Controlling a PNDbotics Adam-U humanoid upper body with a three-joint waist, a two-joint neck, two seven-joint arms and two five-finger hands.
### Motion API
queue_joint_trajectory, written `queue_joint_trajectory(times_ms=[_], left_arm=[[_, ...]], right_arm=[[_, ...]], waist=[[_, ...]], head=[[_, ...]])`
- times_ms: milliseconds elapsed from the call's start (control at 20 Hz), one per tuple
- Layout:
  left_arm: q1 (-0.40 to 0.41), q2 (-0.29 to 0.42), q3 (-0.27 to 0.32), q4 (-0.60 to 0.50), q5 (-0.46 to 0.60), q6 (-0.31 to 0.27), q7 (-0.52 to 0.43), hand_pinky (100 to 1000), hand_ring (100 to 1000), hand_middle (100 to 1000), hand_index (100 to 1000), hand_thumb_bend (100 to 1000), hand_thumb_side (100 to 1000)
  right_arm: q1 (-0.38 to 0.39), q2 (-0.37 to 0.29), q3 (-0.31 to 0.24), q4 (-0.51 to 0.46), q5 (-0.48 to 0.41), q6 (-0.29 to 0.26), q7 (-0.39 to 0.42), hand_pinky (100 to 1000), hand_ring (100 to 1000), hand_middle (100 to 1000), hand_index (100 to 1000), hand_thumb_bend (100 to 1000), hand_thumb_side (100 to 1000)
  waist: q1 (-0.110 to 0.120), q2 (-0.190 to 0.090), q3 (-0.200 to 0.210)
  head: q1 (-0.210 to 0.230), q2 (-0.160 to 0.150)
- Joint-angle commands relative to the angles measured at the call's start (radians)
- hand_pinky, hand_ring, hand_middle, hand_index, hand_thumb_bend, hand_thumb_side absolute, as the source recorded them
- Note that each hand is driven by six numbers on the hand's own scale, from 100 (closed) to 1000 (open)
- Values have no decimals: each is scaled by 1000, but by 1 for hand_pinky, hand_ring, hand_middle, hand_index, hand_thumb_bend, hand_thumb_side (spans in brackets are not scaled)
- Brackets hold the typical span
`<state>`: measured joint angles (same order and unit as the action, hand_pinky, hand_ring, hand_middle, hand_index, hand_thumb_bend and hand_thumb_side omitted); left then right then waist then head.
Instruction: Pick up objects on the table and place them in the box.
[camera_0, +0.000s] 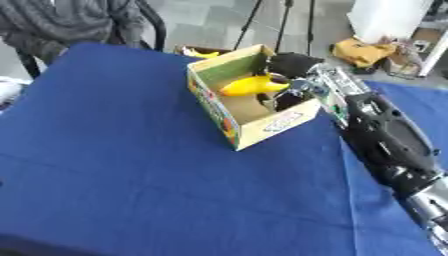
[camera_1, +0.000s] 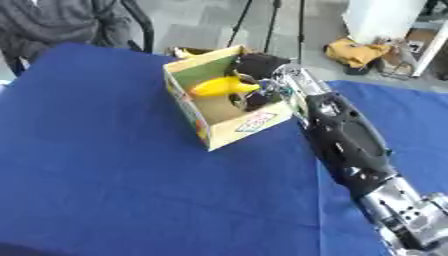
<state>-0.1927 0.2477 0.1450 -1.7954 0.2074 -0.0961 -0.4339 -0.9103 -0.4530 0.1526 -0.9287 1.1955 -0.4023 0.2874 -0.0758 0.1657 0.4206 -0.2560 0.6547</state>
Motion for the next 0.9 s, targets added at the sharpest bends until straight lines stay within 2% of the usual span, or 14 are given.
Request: queue_joint_trajectory(times_ms=[50,300,550,600,650,750,800,900], left_arm=[[-7,24,-4,-19,5,-3,-6,535,460,532,647,213,1000],[-10,21,-5,-19,6,-2,-9,536,460,525,646,214,1000],[-14,19,-6,-20,6,0,-11,536,460,525,646,215,1000],[-14,19,-6,-20,6,1,-12,536,460,525,646,215,1000],[-14,19,-7,-20,6,1,-12,536,461,525,646,215,1000],[-15,19,-7,-20,7,2,-13,536,461,525,646,216,1000],[-15,20,-7,-20,7,2,-13,537,461,525,646,216,1000],[-16,21,-7,-20,8,3,-12,537,461,525,646,216,1000]], right_arm=[[-33,-2,-21,37,29,9,-14,656,665,660,795,100,302],[-39,18,-22,73,58,0,-24,668,694,700,816,100,324],[-38,27,-12,69,71,-28,-13,723,791,812,865,100,431],[-39,30,-11,68,73,-33,-7,747,820,842,877,100,466],[-40,31,-10,66,75,-37,-3,778,852,875,893,100,564],[-41,35,-6,58,73,-50,7,819,891,910,911,100,683],[-42,35,-4,53,70,-55,11,830,903,920,917,101,721],[-43,35,-1,42,62,-62,20,835,913,932,921,104,742]], waist=[[11,-11,5],[10,-8,10],[8,-6,10],[7,-7,10],[7,-7,10],[6,-9,10],[6,-11,9],[5,-13,7]], head=[[-13,-14],[-22,-16],[-23,-16],[-23,-16],[-23,-16],[-23,-17],[-23,-17],[-23,-17]])
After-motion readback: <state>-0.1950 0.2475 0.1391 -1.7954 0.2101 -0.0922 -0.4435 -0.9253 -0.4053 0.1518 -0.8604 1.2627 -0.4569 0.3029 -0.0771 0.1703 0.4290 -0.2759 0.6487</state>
